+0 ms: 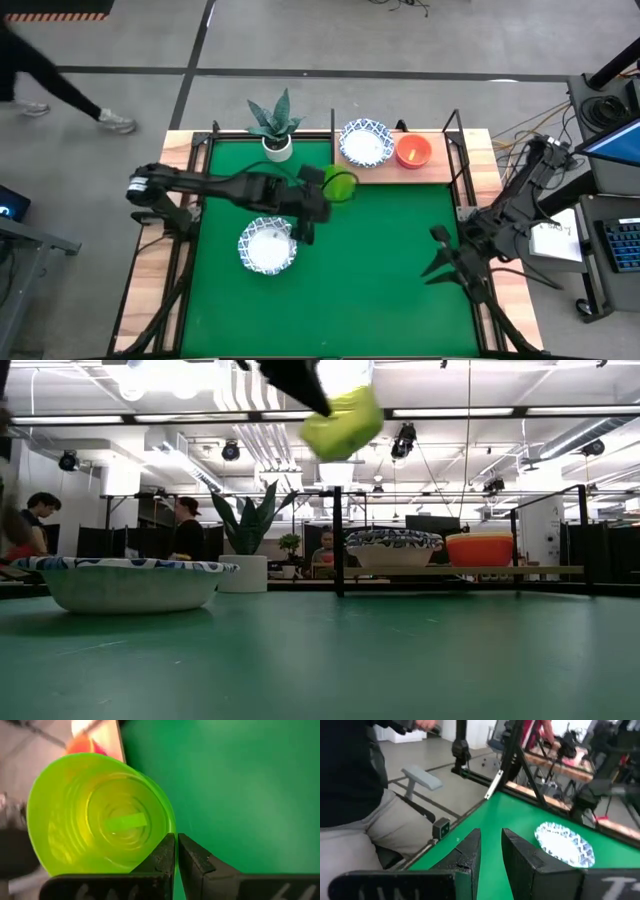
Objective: Place and stack bowls onto a shelf
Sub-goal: Stack the green bowl on top of the yellow bowl on the shelf, then stack the white patterned bowl on top of the white patterned bowl on the shelf
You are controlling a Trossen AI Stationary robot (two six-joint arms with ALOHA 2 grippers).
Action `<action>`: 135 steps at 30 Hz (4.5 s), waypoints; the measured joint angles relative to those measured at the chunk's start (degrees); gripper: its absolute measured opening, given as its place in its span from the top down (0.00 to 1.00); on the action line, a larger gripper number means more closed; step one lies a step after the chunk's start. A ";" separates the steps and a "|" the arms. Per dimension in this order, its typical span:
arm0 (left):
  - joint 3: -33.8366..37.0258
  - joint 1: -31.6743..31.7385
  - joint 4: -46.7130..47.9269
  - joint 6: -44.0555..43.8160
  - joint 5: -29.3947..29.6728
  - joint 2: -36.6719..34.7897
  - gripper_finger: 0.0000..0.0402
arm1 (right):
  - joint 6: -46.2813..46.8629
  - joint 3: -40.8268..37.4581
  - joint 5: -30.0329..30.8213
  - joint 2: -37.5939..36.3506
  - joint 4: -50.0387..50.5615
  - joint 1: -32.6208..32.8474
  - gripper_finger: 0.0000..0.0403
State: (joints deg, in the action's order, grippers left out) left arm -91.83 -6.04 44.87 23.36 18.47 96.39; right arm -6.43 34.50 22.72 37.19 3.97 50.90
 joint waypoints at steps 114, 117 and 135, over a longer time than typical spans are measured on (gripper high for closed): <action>-42.82 21.35 -29.49 8.67 -14.66 43.51 0.72 | -0.05 -6.27 -0.09 -6.03 -3.44 4.34 0.84; -43.06 21.03 -22.94 5.26 -14.54 41.08 0.72 | -0.07 -6.27 -0.07 -6.03 -3.44 4.33 0.84; -40.74 12.78 23.00 -11.78 -12.95 18.65 0.72 | 7.71 -6.17 17.10 -5.17 -5.21 4.19 0.84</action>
State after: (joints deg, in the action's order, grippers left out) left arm -132.57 6.74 67.87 11.58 5.52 115.04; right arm 1.28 28.33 39.82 32.02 -1.24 55.09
